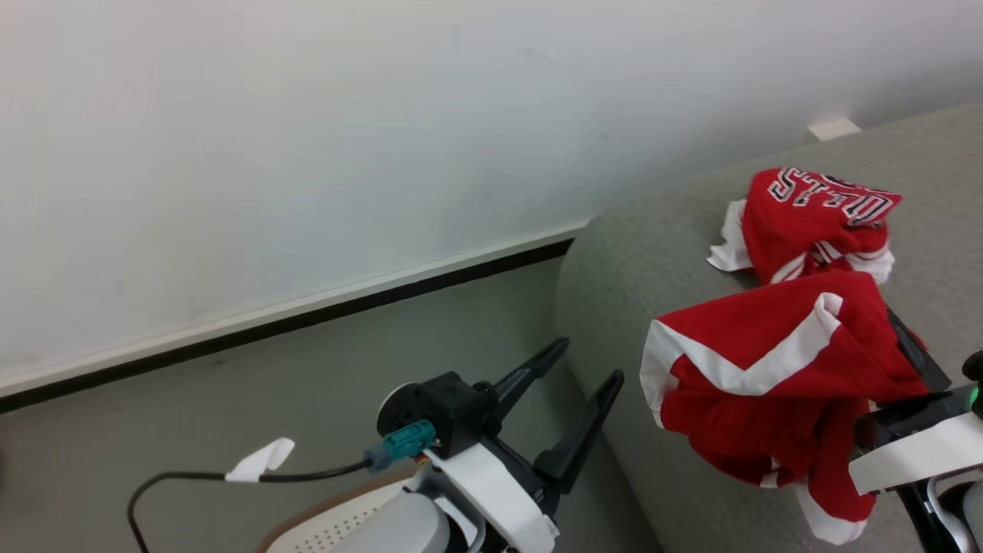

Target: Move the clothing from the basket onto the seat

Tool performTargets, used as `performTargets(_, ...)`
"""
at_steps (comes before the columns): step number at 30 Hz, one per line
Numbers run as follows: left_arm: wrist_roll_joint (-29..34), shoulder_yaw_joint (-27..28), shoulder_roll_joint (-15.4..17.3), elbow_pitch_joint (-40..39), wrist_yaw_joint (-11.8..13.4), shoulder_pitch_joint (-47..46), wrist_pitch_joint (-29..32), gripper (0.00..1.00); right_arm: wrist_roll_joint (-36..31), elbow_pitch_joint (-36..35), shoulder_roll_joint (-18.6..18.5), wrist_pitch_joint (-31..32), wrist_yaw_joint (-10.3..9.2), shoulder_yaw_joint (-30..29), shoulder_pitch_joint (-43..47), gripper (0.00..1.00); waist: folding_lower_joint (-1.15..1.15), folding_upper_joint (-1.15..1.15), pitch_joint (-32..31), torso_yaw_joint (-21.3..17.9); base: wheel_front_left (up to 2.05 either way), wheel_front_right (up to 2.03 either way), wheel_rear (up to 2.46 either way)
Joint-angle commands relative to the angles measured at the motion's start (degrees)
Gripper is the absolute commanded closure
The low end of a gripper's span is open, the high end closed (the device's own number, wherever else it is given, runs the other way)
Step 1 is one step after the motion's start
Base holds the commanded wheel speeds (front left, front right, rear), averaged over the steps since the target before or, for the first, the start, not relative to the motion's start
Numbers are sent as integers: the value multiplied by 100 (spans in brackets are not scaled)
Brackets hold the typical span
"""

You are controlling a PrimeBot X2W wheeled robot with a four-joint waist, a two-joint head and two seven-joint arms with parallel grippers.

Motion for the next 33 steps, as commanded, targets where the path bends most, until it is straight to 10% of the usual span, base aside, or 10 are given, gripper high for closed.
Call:
performTargets(1,114,4,27,38,2,-13,-34,0,-50,-159,7,49,-13,-106,110,100,0,0,187,-441,0,0,0)
performTargets(15,162,-83,15,255,-27,-216,-91,0,-254,-895,117,341,-13,-646,70,100,0,0,528,-866,0,0,0)
performTargets(33,406,-29,482,-211,16,-878,429,0,-219,433,-1146,1007,-14,-1766,-1664,100,0,0,2414,289,0,0,0)
